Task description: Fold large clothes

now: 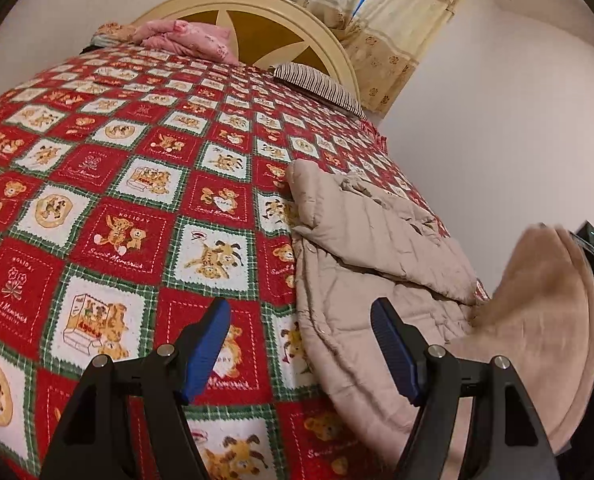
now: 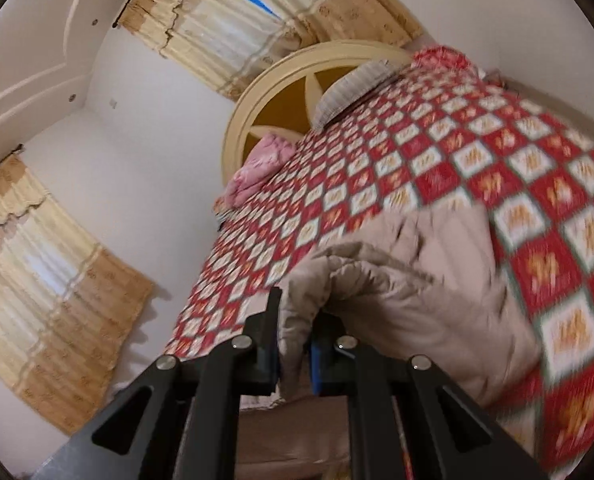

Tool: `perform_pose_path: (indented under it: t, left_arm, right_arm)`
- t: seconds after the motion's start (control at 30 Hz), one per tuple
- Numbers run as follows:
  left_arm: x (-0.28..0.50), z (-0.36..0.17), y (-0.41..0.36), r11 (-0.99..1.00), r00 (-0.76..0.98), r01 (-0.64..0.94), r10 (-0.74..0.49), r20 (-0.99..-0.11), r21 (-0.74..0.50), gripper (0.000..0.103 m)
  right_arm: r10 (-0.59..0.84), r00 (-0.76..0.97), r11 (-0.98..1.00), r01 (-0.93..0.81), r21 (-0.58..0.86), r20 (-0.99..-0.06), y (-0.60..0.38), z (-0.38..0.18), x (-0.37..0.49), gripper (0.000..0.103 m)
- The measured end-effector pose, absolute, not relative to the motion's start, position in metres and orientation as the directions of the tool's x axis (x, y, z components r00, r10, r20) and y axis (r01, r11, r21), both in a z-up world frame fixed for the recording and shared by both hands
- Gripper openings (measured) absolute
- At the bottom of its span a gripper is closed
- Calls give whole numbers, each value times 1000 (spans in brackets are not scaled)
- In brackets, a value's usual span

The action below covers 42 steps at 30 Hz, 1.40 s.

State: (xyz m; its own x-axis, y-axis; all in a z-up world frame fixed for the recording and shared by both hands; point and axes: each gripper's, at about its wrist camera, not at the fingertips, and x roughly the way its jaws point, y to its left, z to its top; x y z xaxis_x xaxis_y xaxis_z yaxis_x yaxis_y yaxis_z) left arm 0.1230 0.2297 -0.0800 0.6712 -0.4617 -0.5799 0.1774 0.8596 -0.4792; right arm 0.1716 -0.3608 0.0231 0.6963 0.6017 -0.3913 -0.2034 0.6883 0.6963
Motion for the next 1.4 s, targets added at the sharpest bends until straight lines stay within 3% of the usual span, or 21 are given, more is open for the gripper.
perform_pose_path:
  t: [0.2, 0.37, 0.53, 0.7, 0.8, 0.87, 0.93, 1.0, 1.03, 1.07, 1.13, 1.23, 1.4]
  left_arm:
    - [150, -78, 240, 859, 675, 141, -447, -587, -492, 73]
    - [180, -66, 225, 851, 688, 172, -465, -558, -497, 73]
    - [212, -44, 183, 837, 692, 254, -507, -513, -485, 73]
    - [253, -17, 109, 822, 660, 395, -565, -496, -410, 73]
    - [276, -11, 68, 827, 645, 431, -562, -518, -361, 73]
    - [292, -13, 46, 811, 616, 461, -585, -528, -361, 73]
    - [302, -18, 31, 808, 601, 471, -588, -541, -354, 73]
    - [316, -29, 19, 822, 600, 450, -567, -564, -348, 73]
    - [321, -33, 17, 826, 597, 442, -562, -572, -350, 73]
    - [327, -39, 13, 835, 600, 426, -549, -582, -348, 73]
    - [334, -46, 5, 855, 615, 395, -518, -594, -336, 73]
    - [338, -55, -12, 869, 637, 385, -495, -592, -312, 73]
    - [345, -85, -40, 909, 664, 384, -394, -636, -162, 73]
  right_arm:
    - [481, 757, 725, -59, 687, -442, -372, 6, 270, 14]
    - [368, 777, 738, 90, 669, -510, -387, -51, 349, 14]
    - [299, 771, 751, 174, 637, -563, -389, -107, 371, 14]
    - [272, 778, 805, 138, 577, -566, -378, -119, 372, 20]
    - [324, 787, 766, 108, 634, -525, -385, -110, 369, 36]
    - [403, 814, 663, 55, 747, -418, -401, -94, 355, 78]
    - [371, 860, 655, 26, 755, -351, -413, -67, 331, 86]
    - [352, 869, 717, -13, 697, -346, -416, -40, 309, 79]
    - [355, 853, 753, -18, 658, -383, -411, -32, 303, 59]
    - [357, 796, 835, -38, 548, -488, -389, -25, 294, 40]
    - [352, 774, 867, -57, 496, -527, -375, -24, 290, 27]
    - [360, 734, 918, -168, 360, -576, -315, -30, 277, 25]
    - [378, 691, 923, -234, 305, -615, -242, -67, 286, 25]
